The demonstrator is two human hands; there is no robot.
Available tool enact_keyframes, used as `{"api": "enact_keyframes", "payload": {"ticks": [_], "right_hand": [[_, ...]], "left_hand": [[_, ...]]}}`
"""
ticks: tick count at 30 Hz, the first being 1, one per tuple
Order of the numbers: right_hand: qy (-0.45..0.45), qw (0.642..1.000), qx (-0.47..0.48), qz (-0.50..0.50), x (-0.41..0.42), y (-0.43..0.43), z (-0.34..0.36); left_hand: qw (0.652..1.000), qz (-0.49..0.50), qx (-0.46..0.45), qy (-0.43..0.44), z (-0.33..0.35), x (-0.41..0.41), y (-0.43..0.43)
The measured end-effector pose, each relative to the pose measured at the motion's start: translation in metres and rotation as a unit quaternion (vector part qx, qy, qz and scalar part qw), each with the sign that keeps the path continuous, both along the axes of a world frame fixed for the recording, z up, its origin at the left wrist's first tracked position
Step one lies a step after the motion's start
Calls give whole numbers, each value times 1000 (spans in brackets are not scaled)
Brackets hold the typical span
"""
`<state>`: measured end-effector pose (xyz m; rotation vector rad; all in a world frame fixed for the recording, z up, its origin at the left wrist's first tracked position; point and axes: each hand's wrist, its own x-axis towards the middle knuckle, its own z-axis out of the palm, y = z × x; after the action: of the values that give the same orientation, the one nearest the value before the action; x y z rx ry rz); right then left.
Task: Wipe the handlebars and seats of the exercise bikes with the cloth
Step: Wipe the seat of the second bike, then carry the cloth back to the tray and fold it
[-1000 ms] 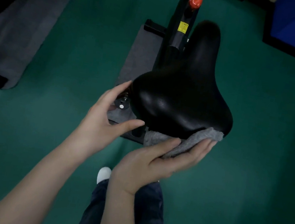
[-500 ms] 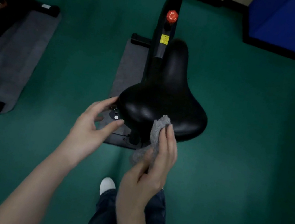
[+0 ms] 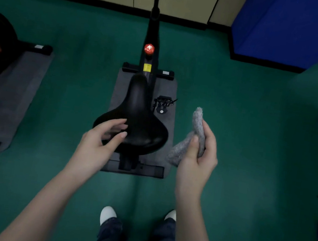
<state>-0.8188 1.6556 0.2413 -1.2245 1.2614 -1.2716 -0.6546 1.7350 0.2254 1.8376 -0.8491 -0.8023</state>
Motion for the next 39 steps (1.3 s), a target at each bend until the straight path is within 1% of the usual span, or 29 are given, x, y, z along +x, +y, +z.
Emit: {"api": "enact_keyframes", "payload": {"ticks": [6,13,17,20,24,29,36,39], "right_hand": [[-26,1000,-8,-13,-73,-55,38],[-65,997,-3,-38,-182,-119,73],[-84,995,-12,-56,-238,-142,86],[-99,992,-13,-77,-270,-155,91],[-95,991,-13,-92,-293,-175,93],[-79,993,-1,-93,-294,-214,94],[-51,997,21,-51,-259,-312,100],[-39,998,40,-15,-235,-355,103]], "left_hand": [[999,-48,-13,-8,36,-71,-58],[993,-112,-23,-13,75,-173,-135],[988,-153,-24,-21,87,-223,-171],[983,-179,-31,-32,90,-246,-189],[980,-190,-29,-43,91,-254,-213],[982,-183,-23,-44,85,-240,-254],[988,-150,-7,-41,65,-204,-346],[986,-150,20,-74,62,-181,-385]]}}
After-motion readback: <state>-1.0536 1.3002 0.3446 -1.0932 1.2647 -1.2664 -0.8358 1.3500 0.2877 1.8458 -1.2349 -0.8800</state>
